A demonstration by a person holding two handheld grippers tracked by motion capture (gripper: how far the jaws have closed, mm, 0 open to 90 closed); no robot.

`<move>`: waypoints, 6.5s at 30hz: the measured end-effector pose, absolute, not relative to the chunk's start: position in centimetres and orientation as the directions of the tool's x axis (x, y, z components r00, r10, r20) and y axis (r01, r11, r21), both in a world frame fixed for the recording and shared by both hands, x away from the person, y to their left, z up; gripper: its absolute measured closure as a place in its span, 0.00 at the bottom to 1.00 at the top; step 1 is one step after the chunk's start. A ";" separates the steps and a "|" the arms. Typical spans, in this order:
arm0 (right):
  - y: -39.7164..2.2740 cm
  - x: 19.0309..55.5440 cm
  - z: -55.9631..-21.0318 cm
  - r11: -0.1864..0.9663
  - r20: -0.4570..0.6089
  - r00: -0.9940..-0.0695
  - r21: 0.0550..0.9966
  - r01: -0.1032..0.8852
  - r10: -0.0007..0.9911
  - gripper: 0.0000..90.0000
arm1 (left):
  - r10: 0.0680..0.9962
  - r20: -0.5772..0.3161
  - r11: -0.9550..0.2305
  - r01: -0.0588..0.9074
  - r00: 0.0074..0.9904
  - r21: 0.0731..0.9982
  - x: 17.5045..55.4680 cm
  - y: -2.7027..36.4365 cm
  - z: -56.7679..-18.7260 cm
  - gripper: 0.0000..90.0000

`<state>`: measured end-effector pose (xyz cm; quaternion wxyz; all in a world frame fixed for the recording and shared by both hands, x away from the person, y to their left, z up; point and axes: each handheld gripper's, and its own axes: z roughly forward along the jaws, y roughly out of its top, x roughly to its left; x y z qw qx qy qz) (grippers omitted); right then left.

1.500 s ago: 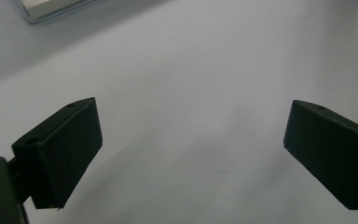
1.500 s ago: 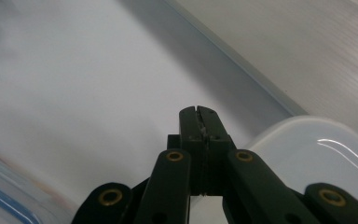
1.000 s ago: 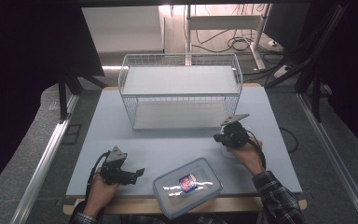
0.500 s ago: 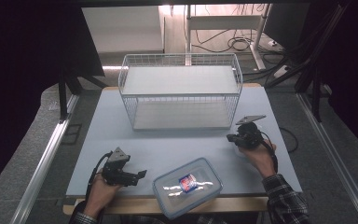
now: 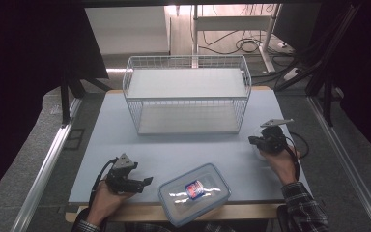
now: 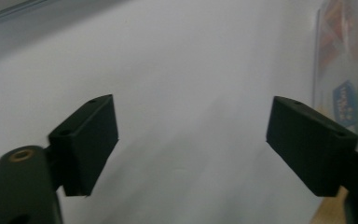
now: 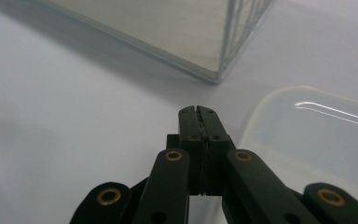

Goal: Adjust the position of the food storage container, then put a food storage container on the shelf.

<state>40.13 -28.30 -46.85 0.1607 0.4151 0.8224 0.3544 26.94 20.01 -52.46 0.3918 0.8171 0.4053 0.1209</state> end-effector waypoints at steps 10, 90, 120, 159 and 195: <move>-26.6 35.8 -46.8 0.434 0.073 -0.692 0.730 0.528 0.718 0.99 | 0.720 -0.203 -0.331 0.585 0.664 0.740 23.8 19.8 -51.8 0.65; -24.7 32.8 -48.0 0.464 0.102 -0.762 0.739 0.489 0.640 0.51 | 0.769 -0.203 -0.272 0.597 0.606 0.755 30.0 19.3 -50.7 0.35; -21.4 34.7 -47.2 0.451 0.148 -0.784 0.748 0.487 0.603 0.03 | 0.705 -0.195 -0.347 0.571 0.682 0.744 31.4 17.5 -49.4 0.07; -21.9 35.1 -47.9 0.281 0.506 -0.644 0.617 0.735 0.574 0.54 | 0.534 -0.602 -0.127 0.761 0.593 0.637 32.0 17.3 -50.8 0.56; -21.4 37.5 -40.7 0.233 0.353 -0.750 0.801 0.551 0.560 0.57 | 0.597 -0.415 -0.121 0.588 0.687 0.800 34.3 17.7 -42.3 0.59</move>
